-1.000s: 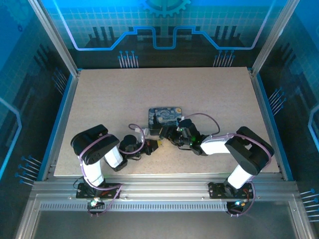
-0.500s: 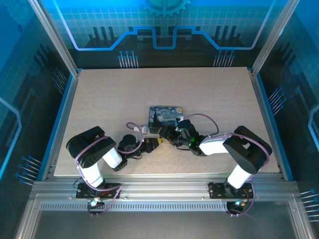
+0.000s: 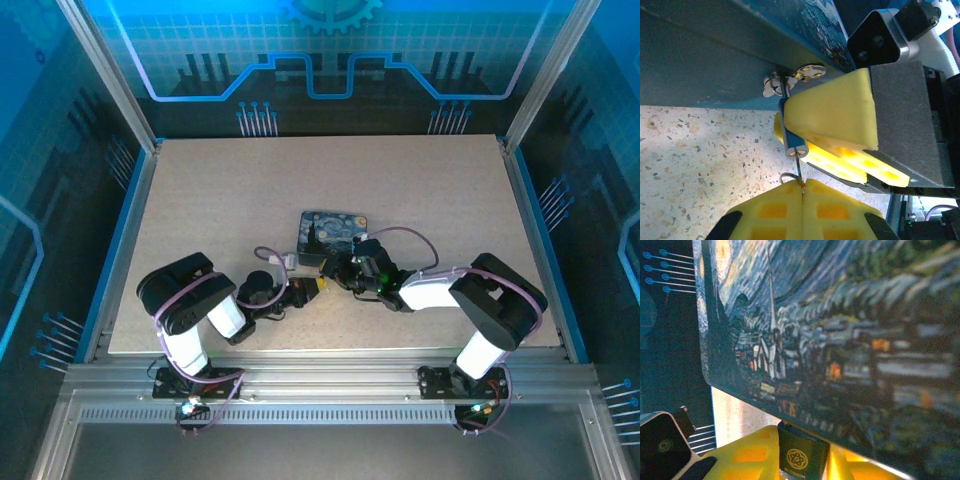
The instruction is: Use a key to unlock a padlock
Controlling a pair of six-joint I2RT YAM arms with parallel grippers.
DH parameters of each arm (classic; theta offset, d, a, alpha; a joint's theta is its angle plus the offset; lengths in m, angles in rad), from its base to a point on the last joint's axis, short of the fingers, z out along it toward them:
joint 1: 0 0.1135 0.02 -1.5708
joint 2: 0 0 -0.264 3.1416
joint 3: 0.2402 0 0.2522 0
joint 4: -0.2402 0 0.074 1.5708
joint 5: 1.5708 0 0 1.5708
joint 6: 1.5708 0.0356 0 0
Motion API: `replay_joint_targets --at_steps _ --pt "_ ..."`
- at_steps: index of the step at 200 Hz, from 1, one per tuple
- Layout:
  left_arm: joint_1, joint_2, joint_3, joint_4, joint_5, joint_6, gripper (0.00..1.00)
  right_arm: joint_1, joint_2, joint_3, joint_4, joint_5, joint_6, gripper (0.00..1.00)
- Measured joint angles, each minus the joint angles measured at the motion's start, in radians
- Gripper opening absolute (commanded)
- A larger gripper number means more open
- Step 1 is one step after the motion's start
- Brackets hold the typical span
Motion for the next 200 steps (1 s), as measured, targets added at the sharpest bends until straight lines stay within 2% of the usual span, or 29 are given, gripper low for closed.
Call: replay_joint_targets --at_steps 29,64,98,143,171,200 --pt "-0.005 0.008 0.0 -0.005 -0.006 0.023 0.0 0.008 -0.009 0.024 -0.08 0.015 -0.02 0.0" --pt "-0.01 -0.014 0.002 -0.07 -0.03 0.067 0.0 0.017 -0.011 0.055 -0.164 0.033 -0.044 0.0" --pt "-0.04 -0.14 0.032 -0.295 -0.091 0.156 0.0 0.021 -0.011 0.082 -0.221 0.041 -0.045 0.0" --pt "-0.121 -0.286 0.118 -0.65 -0.247 0.338 0.0 0.023 -0.011 0.096 -0.251 0.04 -0.043 0.0" --pt "-0.16 -0.298 0.156 -0.746 -0.327 0.434 0.0 0.023 -0.011 0.097 -0.256 0.043 -0.045 0.0" --pt "-0.172 -0.3 0.168 -0.774 -0.356 0.475 0.0 0.023 -0.011 0.099 -0.263 0.048 -0.046 0.0"
